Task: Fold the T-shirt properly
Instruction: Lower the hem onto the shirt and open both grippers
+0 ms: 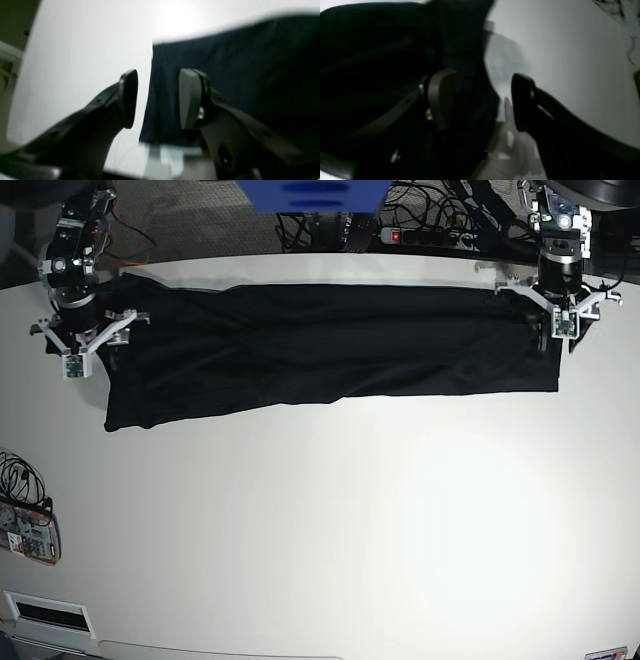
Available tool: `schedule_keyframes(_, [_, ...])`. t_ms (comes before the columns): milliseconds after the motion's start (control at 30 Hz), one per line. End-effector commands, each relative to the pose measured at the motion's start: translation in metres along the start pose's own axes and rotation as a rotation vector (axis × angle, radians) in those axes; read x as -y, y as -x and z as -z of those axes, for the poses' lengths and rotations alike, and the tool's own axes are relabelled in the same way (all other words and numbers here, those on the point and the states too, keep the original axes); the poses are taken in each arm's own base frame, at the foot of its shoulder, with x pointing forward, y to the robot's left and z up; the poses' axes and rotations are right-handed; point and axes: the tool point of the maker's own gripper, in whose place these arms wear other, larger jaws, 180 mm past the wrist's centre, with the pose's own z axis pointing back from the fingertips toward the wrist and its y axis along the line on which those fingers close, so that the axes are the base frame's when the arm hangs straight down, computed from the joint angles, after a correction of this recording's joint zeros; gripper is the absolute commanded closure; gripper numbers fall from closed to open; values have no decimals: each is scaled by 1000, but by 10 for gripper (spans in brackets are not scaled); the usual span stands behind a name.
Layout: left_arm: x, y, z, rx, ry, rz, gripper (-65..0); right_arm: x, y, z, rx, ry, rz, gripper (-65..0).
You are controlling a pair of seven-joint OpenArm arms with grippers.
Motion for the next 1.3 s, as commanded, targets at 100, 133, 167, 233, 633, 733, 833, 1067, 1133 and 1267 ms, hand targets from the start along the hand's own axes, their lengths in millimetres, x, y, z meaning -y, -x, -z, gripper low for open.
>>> schedule_keyframes(100, [-14, -30, 11, 93, -56, -12, -262, 2, -23, 1, 70, 3, -9, -347])
schedule_keyframes(133, [-15, -33, 15, 103, -62, -19, -262, 0, -28, 5, 80, -3, -7, -347])
schedule_keyframes(167, [-13, -31, 18, 98, -63, -34, -262, -4, -35, 9, 95, -14, -8, -347])
schedule_keyframes(233, [-2, -32, 33, 104, -45, -70, -262, -20, -65, 19, 163, -53, -14, -347])
schedule_keyframes(633, [30, 11, 73, -7, -7, -172, -262, -49, -79, 38, 180, -132, -21, -347])
schedule_keyframes(733, [37, 42, 77, -84, 8, -177, -262, -48, -39, 60, 67, -144, 23, -347])
schedule_keyframes(833, [38, 70, 79, -154, 16, -172, -261, -49, 19, 85, -72, -155, 93, -347])
schedule_keyframes(1067, [22, 79, 92, -177, 5, -134, -261, -48, 46, 109, -86, -151, 171, -347])
schedule_keyframes(1133, [16, 69, 99, -153, -4, -129, -261, -46, 44, 109, -80, -147, 172, -347])
schedule_keyframes(1267, [1, 57, 120, -135, -24, -117, -261, -45, 44, 110, -81, -146, 173, -347])
